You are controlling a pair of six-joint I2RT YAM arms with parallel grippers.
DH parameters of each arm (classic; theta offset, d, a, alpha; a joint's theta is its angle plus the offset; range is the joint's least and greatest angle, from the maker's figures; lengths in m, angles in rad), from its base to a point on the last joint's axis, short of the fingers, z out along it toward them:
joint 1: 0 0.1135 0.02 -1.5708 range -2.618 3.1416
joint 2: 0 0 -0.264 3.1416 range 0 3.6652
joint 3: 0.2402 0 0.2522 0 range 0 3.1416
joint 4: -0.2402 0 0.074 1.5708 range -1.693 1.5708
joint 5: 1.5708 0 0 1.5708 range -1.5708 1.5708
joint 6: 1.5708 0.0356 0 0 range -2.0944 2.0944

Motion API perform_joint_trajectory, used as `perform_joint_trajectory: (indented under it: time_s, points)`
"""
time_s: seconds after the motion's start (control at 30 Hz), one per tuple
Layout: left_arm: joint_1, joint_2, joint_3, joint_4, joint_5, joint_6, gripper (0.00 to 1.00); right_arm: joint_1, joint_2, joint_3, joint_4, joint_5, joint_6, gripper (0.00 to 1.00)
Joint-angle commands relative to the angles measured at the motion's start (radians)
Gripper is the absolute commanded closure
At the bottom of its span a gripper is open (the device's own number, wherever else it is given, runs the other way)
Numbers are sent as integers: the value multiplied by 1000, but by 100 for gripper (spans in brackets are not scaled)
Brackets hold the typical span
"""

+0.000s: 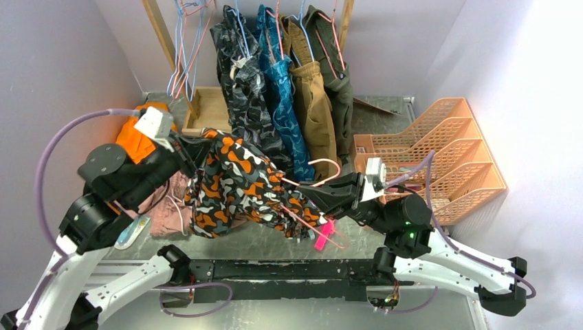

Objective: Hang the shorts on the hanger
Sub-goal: Hang the shorts on the hanger.

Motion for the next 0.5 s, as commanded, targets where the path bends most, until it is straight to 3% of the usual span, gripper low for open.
perform_joint_trajectory:
  time_s: [0.0, 0.03, 0.1, 0.17, 0.23, 0.33, 0.47]
  points:
    - [-3, 78, 44, 45, 53, 4, 89, 0, 2, 10, 47, -20, 13, 100]
    - [-3, 87, 59, 34, 67, -1, 78, 0, 4, 6, 57, -15, 13, 100]
    - [-2, 105, 95, 1, 79, -11, 47, 1, 8, -2, 75, 0, 13, 100]
    - [-3, 101, 123, -39, 75, -19, 24, 1, 9, -13, 98, 21, 9, 100]
    - [-3, 76, 134, -70, 62, -34, 9, 1, 13, -20, 121, 45, 5, 100]
    - [-3, 18, 125, -95, 65, -71, 7, 0, 23, -27, 144, 77, -6, 100]
    - [-3, -46, 76, -62, 152, -168, 12, 0, 46, -30, 174, 121, -13, 100]
